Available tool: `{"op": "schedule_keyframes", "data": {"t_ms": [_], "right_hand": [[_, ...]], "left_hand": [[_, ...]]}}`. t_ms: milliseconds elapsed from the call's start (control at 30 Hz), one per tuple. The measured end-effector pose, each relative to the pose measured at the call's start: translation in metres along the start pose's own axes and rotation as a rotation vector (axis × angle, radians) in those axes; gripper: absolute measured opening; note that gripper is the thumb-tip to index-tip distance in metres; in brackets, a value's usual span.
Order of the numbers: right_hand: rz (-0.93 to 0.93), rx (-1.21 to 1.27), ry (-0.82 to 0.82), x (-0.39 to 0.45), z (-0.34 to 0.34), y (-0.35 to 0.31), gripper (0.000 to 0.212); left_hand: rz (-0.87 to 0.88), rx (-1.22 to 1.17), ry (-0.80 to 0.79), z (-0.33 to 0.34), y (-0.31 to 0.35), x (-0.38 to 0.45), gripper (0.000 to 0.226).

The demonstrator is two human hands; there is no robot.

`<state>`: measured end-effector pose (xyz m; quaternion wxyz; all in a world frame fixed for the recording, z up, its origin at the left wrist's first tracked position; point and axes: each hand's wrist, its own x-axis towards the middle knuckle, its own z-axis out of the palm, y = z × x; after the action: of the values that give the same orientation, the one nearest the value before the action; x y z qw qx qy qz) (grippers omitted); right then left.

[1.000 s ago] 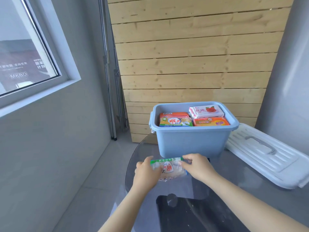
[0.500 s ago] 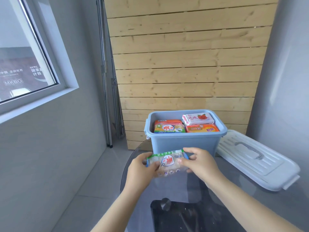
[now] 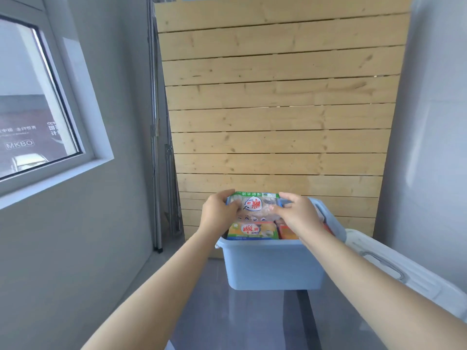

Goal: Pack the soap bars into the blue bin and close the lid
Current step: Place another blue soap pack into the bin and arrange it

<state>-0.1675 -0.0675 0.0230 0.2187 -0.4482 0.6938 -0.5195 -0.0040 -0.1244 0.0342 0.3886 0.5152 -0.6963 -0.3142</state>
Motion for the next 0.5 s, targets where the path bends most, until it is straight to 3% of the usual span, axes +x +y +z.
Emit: {"op": "schedule_keyframes", "data": {"t_ms": [200,333,500], "right_hand": [[-0.029,-0.279,-0.050,0.048,0.026,0.015,0.049],[-0.024,-0.505,-0.089,0.057,0.037,0.025,0.027],[-0.197,-0.751,-0.068,0.062,0.037,0.030,0.031]], "left_hand": [[0.005,0.143,-0.079,0.015,-0.020,0.044,0.037],[0.085,0.372,-0.120,0.031,-0.033,0.051,0.029],[0.231,0.593,-0.067,0.041,-0.036,0.059,0.035]]}}
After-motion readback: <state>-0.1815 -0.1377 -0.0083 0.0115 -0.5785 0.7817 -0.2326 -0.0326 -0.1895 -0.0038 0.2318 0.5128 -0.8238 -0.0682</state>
